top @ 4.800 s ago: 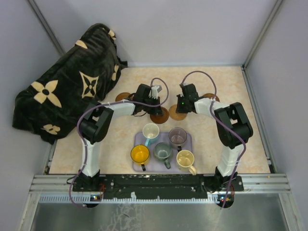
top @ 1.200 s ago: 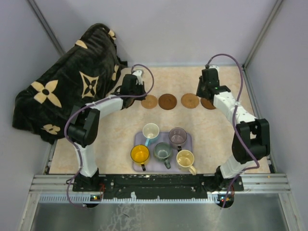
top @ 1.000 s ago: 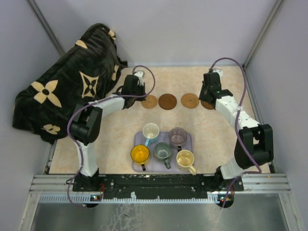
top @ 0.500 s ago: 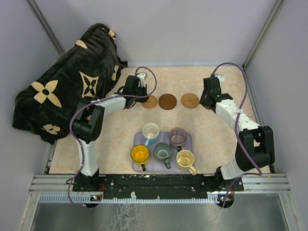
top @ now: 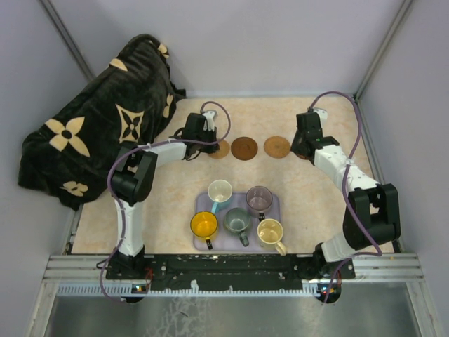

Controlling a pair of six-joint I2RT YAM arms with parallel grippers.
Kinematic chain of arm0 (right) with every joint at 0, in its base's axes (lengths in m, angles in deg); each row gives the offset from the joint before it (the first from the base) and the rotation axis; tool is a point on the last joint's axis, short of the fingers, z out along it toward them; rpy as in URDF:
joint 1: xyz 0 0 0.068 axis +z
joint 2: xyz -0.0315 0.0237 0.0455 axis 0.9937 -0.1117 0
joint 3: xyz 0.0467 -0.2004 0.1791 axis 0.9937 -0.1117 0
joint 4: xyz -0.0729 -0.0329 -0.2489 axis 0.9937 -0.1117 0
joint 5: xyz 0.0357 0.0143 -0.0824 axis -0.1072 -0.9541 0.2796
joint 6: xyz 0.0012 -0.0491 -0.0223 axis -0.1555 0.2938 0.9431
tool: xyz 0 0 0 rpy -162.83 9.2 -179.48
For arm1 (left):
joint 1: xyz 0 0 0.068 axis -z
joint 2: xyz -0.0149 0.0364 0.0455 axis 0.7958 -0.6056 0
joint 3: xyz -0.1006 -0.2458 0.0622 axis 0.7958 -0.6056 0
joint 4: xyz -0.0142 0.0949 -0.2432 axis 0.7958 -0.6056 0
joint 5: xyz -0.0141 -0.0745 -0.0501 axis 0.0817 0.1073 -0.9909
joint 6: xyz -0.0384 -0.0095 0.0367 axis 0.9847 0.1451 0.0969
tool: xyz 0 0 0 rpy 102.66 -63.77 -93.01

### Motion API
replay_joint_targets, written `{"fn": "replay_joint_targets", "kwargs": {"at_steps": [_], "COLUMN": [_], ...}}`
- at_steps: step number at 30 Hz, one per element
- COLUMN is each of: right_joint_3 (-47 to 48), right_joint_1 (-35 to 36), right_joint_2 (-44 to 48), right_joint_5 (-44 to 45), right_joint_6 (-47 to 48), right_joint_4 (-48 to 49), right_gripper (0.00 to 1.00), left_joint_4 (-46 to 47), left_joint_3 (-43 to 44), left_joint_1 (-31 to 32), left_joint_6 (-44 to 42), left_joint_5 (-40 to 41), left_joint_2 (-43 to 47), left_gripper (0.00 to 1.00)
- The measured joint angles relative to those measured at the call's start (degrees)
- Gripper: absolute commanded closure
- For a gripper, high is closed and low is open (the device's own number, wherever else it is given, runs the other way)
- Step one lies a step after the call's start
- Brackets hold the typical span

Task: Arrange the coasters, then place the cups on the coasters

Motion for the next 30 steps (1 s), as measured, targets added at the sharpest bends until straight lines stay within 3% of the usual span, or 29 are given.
{"fn": "replay_joint_targets", "kwargs": {"at_steps": [11,18,30], "right_joint_3": [0.0,0.0,0.0], "right_joint_1": [0.0,0.0,0.0], "right_joint_2": [0.1,0.1,0.1], "right_joint_5": [-0.2,-0.2,-0.2], "right_joint_6": [-0.3,-0.3,-0.8], "right_joint_4": [0.0,0.0,0.0], "right_gripper": [0.71,0.71,0.71], "left_joint_4": [0.3,0.9,0.8], "left_joint_3": [-0.5,-0.8,-0.8], "left_joint_1": [-0.5,-3.9,-5.5], "left_joint_6": [2.0,3.2,3.3], "left_joint_5": [2.0,1.6,-2.0], "left_joint_2": [0.2,0.2,0.2], "left_gripper": [1.0,1.0,1.0]}}
